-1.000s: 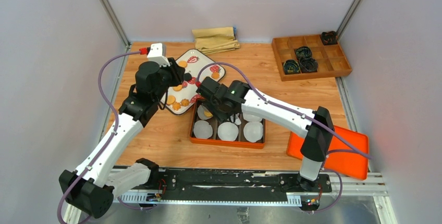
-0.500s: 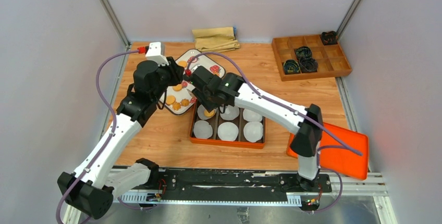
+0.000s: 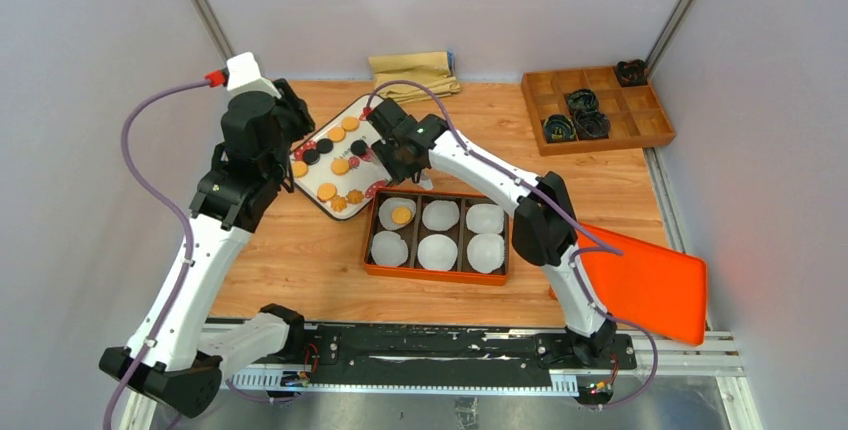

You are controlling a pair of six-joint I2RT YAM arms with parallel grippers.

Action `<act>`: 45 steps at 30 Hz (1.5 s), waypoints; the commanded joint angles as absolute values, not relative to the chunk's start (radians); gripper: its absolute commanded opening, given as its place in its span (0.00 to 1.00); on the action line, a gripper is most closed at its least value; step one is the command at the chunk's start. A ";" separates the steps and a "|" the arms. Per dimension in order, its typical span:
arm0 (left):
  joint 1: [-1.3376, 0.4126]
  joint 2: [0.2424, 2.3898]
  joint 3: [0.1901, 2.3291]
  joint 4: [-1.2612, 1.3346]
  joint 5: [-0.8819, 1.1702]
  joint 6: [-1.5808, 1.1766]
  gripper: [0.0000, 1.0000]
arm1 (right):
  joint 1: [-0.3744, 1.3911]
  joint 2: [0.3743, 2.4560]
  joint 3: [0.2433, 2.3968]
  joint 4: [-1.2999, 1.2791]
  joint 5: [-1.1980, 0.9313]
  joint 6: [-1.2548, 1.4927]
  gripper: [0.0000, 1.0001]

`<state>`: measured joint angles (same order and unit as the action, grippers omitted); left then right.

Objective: Pack the cookies

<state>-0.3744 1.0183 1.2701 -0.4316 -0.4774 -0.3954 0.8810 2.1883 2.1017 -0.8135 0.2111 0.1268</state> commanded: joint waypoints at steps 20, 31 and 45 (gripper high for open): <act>-0.100 1.114 1.270 -0.547 -0.408 -0.527 0.42 | 0.842 2.360 2.254 -0.755 0.084 0.143 0.53; -0.098 1.093 1.224 -0.510 -0.342 -0.510 0.42 | 0.838 2.444 2.399 -0.778 0.077 0.150 0.50; -0.098 1.099 1.198 -0.466 -0.214 -0.529 0.38 | 0.825 2.286 2.251 -0.804 0.186 0.140 0.23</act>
<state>-0.1059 1.1049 1.2129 -0.4980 -0.2710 -0.5259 0.8394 2.4084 2.3131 -0.7841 0.1001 0.1421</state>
